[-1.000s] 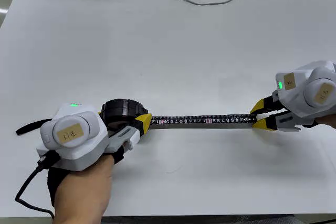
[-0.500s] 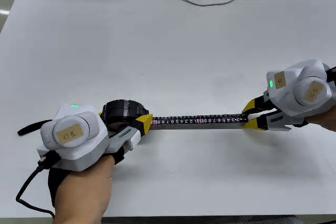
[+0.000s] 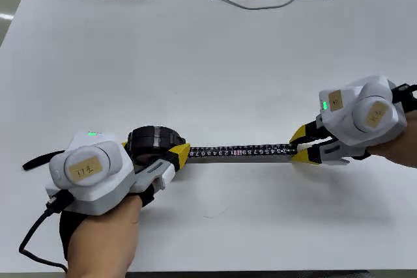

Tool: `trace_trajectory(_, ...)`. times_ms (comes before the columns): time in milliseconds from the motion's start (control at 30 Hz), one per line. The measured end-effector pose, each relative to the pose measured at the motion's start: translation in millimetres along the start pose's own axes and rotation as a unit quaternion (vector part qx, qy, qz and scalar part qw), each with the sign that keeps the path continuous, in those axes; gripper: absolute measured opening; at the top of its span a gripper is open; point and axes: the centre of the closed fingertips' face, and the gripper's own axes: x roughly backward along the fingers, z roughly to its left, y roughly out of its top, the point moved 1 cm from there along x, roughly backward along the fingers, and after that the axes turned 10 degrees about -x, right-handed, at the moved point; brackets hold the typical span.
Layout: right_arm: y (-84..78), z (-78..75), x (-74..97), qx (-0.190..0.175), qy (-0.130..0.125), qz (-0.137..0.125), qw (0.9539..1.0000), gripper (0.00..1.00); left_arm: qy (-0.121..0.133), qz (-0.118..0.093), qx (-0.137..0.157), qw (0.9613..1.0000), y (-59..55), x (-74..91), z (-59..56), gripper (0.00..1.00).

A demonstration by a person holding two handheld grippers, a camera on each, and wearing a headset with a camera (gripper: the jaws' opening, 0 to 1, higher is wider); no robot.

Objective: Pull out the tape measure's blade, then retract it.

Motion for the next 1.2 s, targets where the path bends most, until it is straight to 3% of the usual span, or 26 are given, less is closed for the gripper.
trace_trajectory(1200,34.9,5.6,-19.8,0.005,0.019,-0.021,0.9996,0.1,-0.006,-0.002,0.01,0.9999,0.3,0.7,-0.4,0.57)
